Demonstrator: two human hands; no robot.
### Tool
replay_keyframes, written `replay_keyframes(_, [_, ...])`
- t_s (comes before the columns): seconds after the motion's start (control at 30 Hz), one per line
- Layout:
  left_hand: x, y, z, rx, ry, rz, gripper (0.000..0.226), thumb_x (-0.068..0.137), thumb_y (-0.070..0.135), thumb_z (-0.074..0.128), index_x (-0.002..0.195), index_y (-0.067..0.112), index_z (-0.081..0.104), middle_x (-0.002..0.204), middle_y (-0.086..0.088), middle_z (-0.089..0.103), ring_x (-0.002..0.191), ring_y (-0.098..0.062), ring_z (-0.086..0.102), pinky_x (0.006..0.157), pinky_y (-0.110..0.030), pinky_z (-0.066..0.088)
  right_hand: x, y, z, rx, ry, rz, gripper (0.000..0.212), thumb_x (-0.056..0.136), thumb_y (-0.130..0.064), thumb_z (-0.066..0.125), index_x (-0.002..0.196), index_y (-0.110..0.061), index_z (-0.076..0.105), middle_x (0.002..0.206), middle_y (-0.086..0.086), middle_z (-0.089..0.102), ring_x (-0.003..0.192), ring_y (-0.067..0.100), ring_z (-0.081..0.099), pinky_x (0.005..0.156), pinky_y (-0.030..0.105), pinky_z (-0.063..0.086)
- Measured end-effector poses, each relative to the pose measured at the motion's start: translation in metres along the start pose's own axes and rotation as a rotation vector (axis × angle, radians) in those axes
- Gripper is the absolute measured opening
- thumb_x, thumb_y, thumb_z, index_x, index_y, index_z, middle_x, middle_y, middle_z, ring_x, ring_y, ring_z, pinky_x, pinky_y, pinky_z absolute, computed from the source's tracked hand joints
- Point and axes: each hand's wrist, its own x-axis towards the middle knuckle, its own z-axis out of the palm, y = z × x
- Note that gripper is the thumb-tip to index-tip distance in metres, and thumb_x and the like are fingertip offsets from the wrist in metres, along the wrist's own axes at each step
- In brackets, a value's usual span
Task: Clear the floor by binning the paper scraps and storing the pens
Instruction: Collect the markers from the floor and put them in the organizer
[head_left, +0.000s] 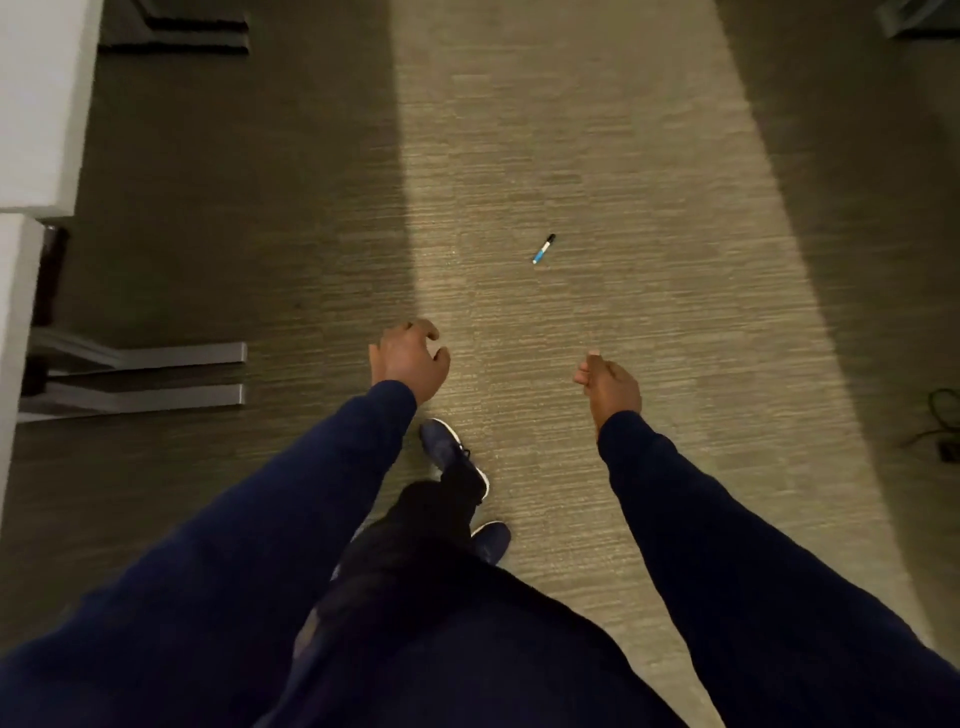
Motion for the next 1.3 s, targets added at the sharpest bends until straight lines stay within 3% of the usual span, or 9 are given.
replay_keyframes(0.27, [0.079, 0.009, 0.043, 0.115, -0.198, -0.099, 0.028, 0.092, 0.032, 0.057, 0.115, 0.018, 0.065, 0.119, -0.007, 0.065, 0.111, -0.031, 0.060, 0.102, -0.043, 0.042, 0.096, -0.005, -0.003, -0.247, -0.059, 0.151, 0.040, 0.099, -0.041, 0.055, 0.109, -0.005, 0.070, 0.111, 0.011, 0.074, 0.107, 0.030, 0.067, 0.102, 0.045, 0.050])
replay_keyframes(0.43, [0.141, 0.019, 0.070, 0.163, -0.312, -0.125, 0.030, 0.093, 0.036, 0.055, 0.115, 0.018, 0.062, 0.115, -0.007, 0.066, 0.106, -0.031, 0.061, 0.098, -0.042, 0.046, 0.179, -0.019, 0.002, -0.301, -0.042, 0.194, 0.025, 0.095, -0.038, 0.056, 0.094, -0.016, 0.067, 0.108, 0.007, 0.074, 0.094, 0.023, 0.063, 0.092, 0.038, 0.050])
replay_keyframes(0.5, [0.165, 0.020, 0.085, 0.186, -0.331, -0.126, 0.031, 0.092, 0.038, 0.055, 0.115, 0.018, 0.065, 0.114, -0.009, 0.067, 0.104, -0.032, 0.062, 0.092, -0.040, 0.048, 0.212, -0.015, 0.005, -0.321, -0.046, 0.206, 0.022, 0.094, -0.040, 0.056, 0.088, -0.020, 0.064, 0.110, 0.009, 0.074, 0.097, 0.026, 0.064, 0.096, 0.041, 0.051])
replay_keyframes(0.67, [0.219, 0.002, 0.149, 0.217, -0.374, -0.160, 0.032, 0.093, 0.039, 0.058, 0.115, 0.018, 0.067, 0.114, -0.010, 0.067, 0.103, -0.033, 0.064, 0.087, -0.039, 0.051, 0.310, 0.022, 0.012, -0.430, -0.102, 0.296, 0.043, 0.098, -0.047, 0.050, 0.117, -0.012, 0.065, 0.116, 0.007, 0.072, 0.111, 0.028, 0.065, 0.099, 0.041, 0.050])
replay_keyframes(0.87, [0.283, -0.062, 0.283, 0.247, -0.492, -0.325, 0.041, 0.095, 0.038, 0.056, 0.127, 0.015, 0.063, 0.123, -0.016, 0.066, 0.111, -0.039, 0.062, 0.097, -0.046, 0.051, 0.453, 0.115, 0.019, -0.546, -0.089, 0.398, 0.044, 0.098, -0.047, 0.048, 0.117, -0.011, 0.064, 0.117, 0.006, 0.071, 0.110, 0.028, 0.065, 0.096, 0.041, 0.049])
replay_keyframes(1.03, [0.329, -0.109, 0.400, 0.270, -0.584, -0.319, 0.038, 0.092, 0.039, 0.061, 0.122, 0.017, 0.063, 0.127, -0.015, 0.063, 0.114, -0.038, 0.061, 0.100, -0.047, 0.049, 0.566, 0.197, 0.024, -0.708, -0.044, 0.394, 0.046, 0.098, -0.043, 0.046, 0.111, -0.004, 0.067, 0.101, 0.005, 0.070, 0.085, 0.024, 0.062, 0.074, 0.029, 0.042])
replay_keyframes(1.13, [0.359, -0.135, 0.456, 0.212, -0.565, -0.376, 0.036, 0.092, 0.040, 0.061, 0.118, 0.014, 0.061, 0.126, -0.015, 0.062, 0.112, -0.038, 0.060, 0.098, -0.045, 0.049, 0.619, 0.240, 0.028, -0.761, 0.019, 0.403, 0.039, 0.097, -0.038, 0.047, 0.090, -0.004, 0.064, 0.075, 0.006, 0.061, 0.064, 0.022, 0.054, 0.055, 0.028, 0.034])
replay_keyframes(1.2, [0.376, -0.153, 0.487, 0.178, -0.524, -0.430, 0.040, 0.093, 0.041, 0.060, 0.121, 0.013, 0.059, 0.129, -0.015, 0.060, 0.112, -0.036, 0.060, 0.095, -0.043, 0.048, 0.647, 0.267, 0.028, -0.817, 0.048, 0.430, 0.043, 0.098, -0.039, 0.046, 0.093, 0.000, 0.064, 0.071, 0.007, 0.061, 0.068, 0.027, 0.058, 0.059, 0.030, 0.036])
replay_keyframes(1.3, [0.395, -0.179, 0.522, 0.179, -0.426, -0.548, 0.050, 0.094, 0.040, 0.059, 0.132, 0.009, 0.051, 0.138, -0.017, 0.052, 0.116, -0.038, 0.057, 0.092, -0.045, 0.048, 0.676, 0.305, 0.021, -0.823, 0.145, 0.459, 0.054, 0.097, -0.043, 0.052, 0.121, 0.004, 0.061, 0.113, 0.017, 0.070, 0.105, 0.035, 0.066, 0.088, 0.038, 0.051])
